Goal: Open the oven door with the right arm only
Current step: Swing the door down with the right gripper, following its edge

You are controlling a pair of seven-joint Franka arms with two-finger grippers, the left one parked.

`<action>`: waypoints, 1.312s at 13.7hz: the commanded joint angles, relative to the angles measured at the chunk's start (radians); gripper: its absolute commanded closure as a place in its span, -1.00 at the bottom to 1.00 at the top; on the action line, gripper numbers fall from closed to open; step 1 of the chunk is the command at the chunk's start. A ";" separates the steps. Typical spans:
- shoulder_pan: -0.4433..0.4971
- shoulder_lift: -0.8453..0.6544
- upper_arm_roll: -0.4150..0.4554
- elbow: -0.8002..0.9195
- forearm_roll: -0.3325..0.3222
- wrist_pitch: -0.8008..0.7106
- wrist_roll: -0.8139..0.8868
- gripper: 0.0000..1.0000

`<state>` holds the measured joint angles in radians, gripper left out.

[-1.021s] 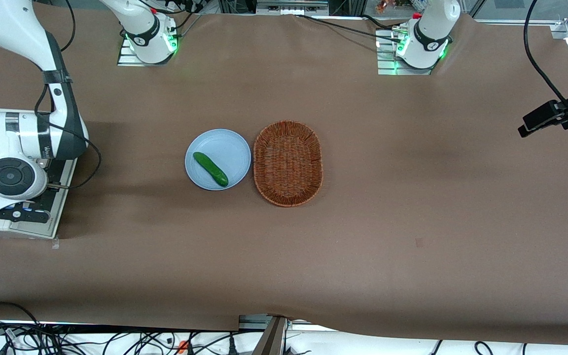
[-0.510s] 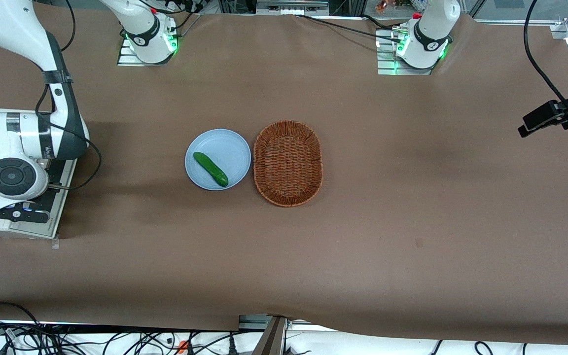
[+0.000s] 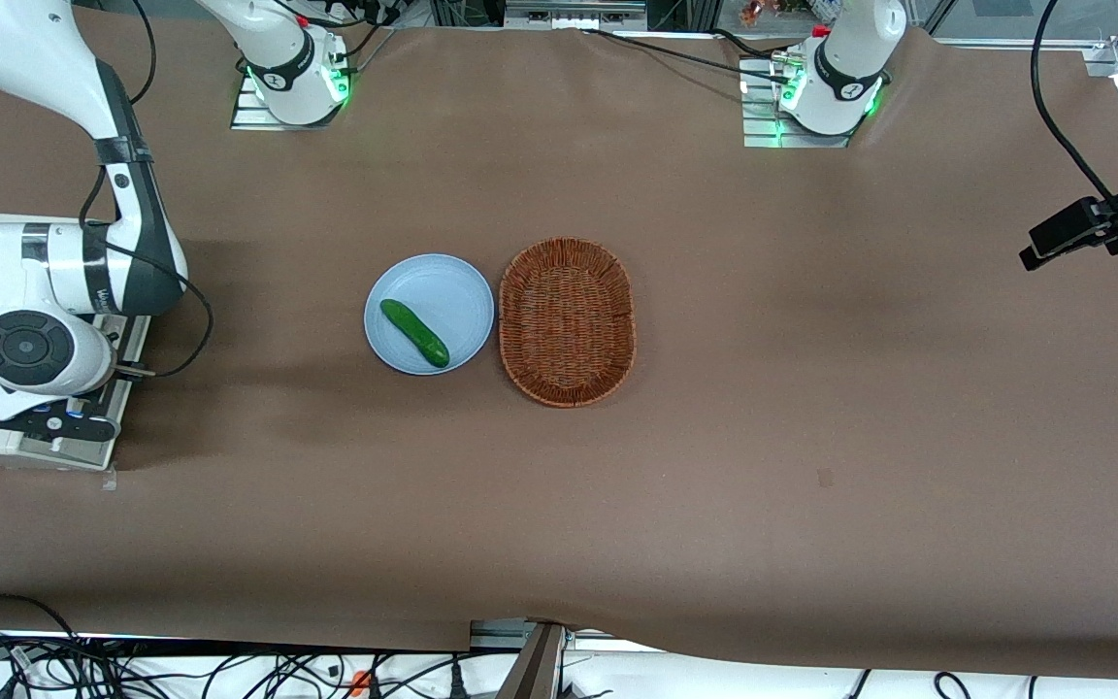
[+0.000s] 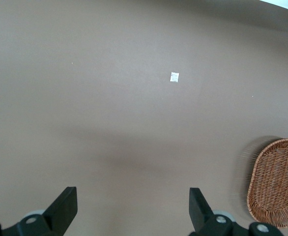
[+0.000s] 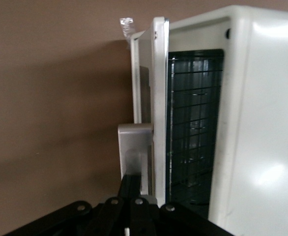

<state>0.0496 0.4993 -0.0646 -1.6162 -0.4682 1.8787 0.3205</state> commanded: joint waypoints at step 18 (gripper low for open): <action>0.065 0.205 -0.004 0.033 0.033 0.224 0.020 1.00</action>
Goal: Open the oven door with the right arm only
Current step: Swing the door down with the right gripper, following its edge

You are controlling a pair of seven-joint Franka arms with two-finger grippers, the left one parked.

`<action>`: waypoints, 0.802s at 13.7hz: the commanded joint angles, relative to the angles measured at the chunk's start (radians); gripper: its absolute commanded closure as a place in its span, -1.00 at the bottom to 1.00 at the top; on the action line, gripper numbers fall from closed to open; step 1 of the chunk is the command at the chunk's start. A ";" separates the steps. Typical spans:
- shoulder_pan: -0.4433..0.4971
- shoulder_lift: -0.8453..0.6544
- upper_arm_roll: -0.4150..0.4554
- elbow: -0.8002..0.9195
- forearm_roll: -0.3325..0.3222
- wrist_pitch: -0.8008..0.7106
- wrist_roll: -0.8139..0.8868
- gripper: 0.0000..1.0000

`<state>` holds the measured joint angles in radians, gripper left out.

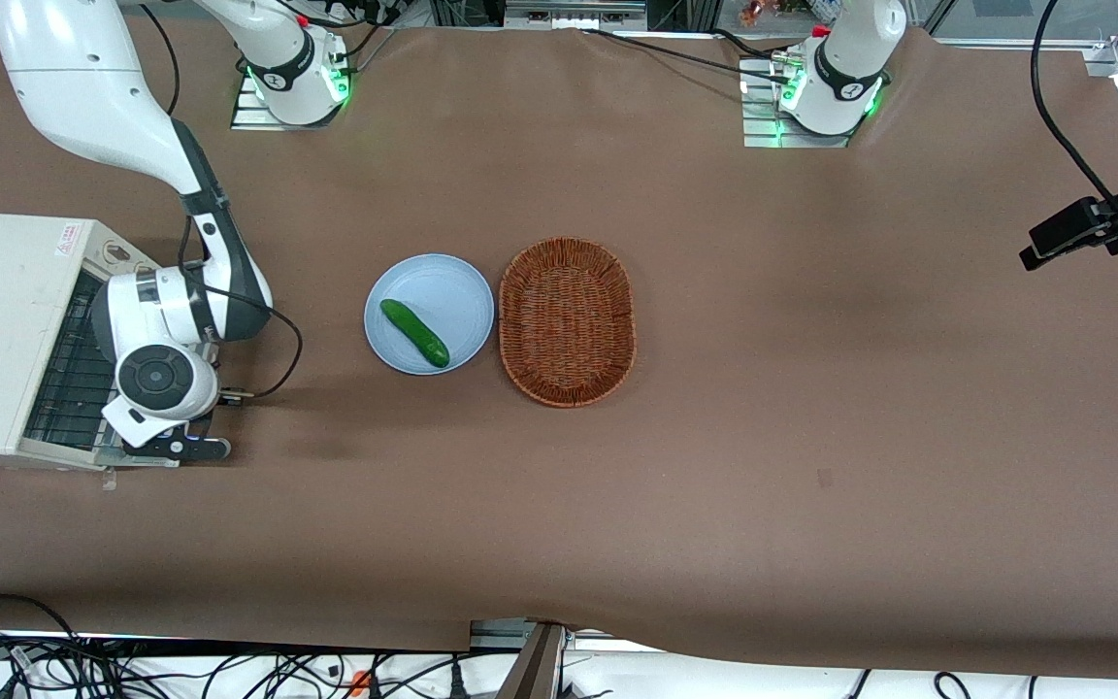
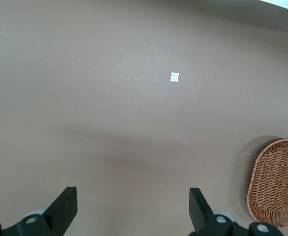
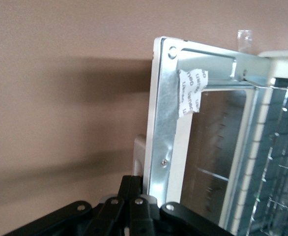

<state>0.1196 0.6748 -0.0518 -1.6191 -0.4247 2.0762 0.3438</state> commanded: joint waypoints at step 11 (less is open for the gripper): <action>-0.003 0.045 0.050 0.022 0.141 0.058 -0.008 1.00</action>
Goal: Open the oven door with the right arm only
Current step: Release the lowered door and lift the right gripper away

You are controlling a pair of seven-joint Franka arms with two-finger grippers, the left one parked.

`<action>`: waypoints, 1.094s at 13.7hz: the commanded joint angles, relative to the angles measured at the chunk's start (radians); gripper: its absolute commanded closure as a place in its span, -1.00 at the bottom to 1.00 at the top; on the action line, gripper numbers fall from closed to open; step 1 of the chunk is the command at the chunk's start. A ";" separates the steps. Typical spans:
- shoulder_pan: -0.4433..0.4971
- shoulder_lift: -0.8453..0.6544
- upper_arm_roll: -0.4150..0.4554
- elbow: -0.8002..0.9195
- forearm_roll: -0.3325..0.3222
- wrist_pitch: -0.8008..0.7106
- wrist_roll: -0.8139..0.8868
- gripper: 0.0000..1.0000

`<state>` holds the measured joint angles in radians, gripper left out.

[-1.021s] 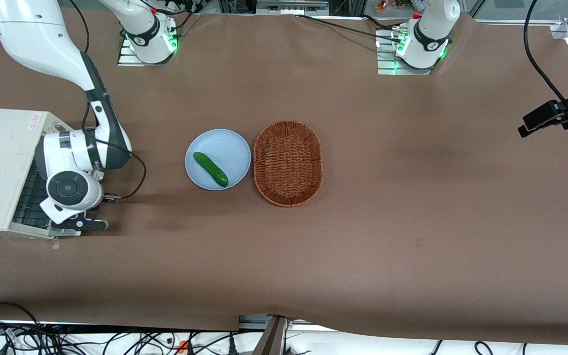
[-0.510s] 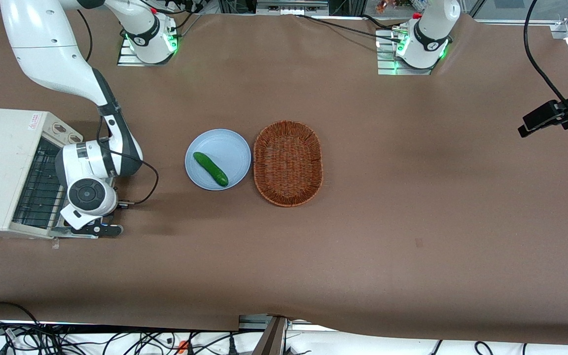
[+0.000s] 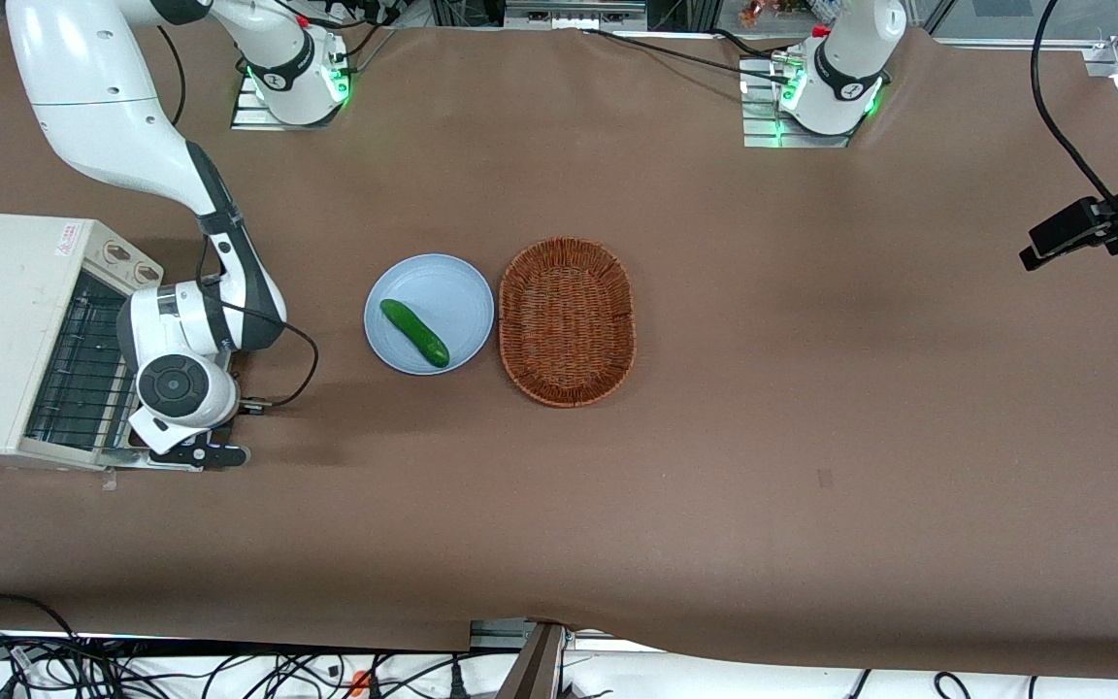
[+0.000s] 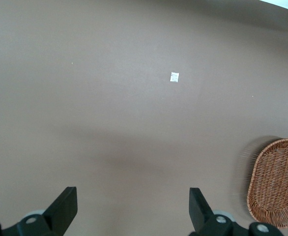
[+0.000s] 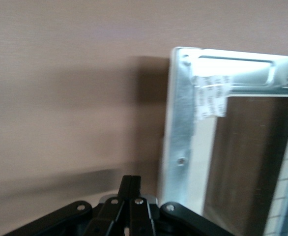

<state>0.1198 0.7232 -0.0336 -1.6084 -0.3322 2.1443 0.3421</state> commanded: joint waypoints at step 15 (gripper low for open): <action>-0.054 -0.657 -0.120 -0.028 0.447 -0.535 -0.391 -1.00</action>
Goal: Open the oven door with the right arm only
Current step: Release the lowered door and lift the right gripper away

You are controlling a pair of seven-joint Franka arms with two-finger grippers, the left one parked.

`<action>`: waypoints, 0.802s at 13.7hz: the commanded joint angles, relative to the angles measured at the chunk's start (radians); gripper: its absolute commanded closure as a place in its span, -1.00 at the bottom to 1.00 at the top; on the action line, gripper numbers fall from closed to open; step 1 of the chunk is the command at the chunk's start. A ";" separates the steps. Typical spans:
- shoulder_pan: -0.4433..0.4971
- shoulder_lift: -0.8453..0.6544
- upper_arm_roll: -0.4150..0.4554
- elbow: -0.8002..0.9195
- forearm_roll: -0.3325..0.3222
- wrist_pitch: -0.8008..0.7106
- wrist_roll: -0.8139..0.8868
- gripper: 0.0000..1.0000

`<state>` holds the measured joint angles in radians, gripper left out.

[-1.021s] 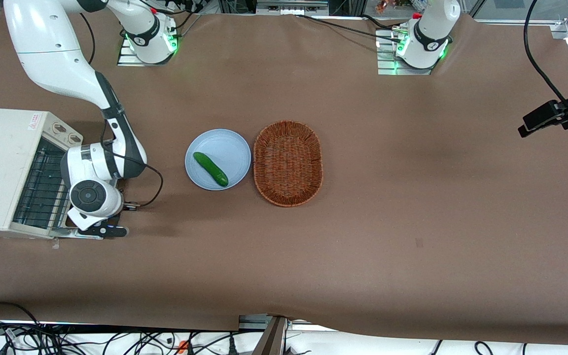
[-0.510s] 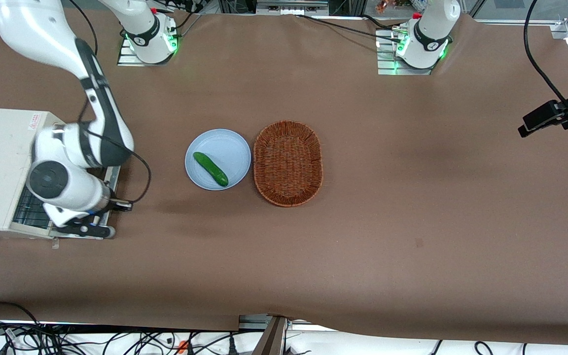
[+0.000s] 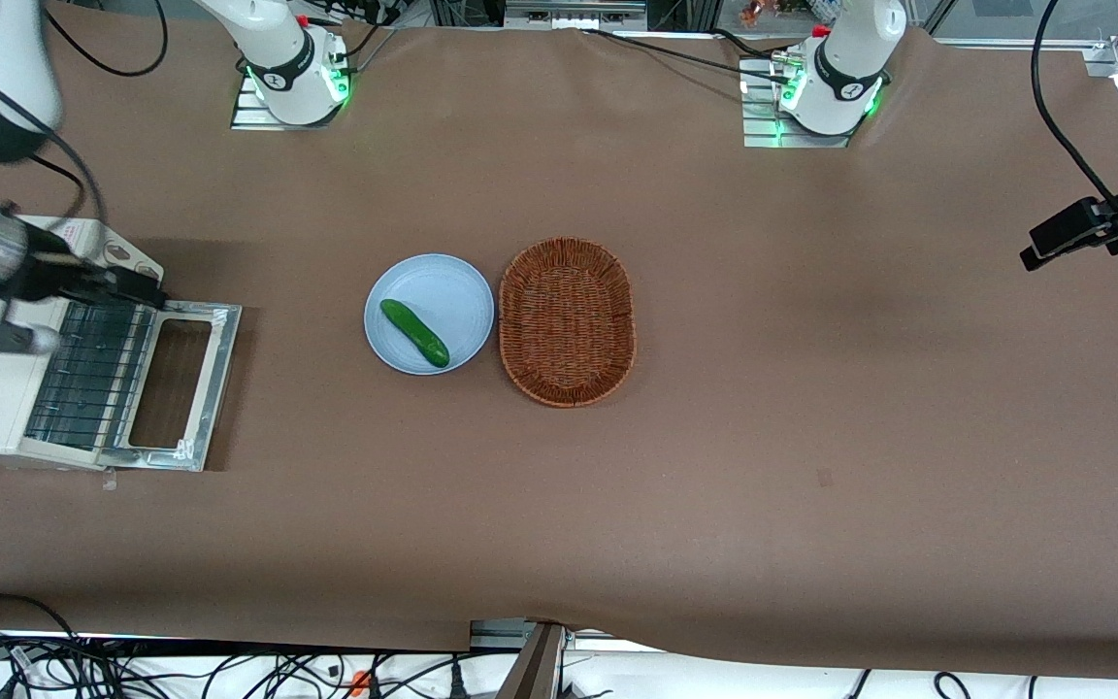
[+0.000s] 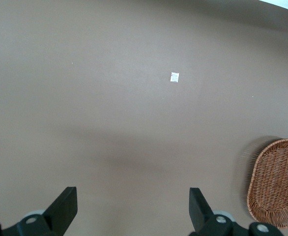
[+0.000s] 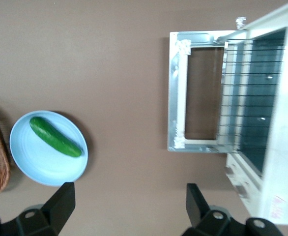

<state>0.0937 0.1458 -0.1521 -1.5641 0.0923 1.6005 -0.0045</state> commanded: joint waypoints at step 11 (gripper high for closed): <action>-0.086 -0.210 0.144 -0.169 -0.068 0.001 0.070 -1.00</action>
<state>0.0094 -0.0300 -0.0148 -1.7035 0.0068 1.5824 0.0407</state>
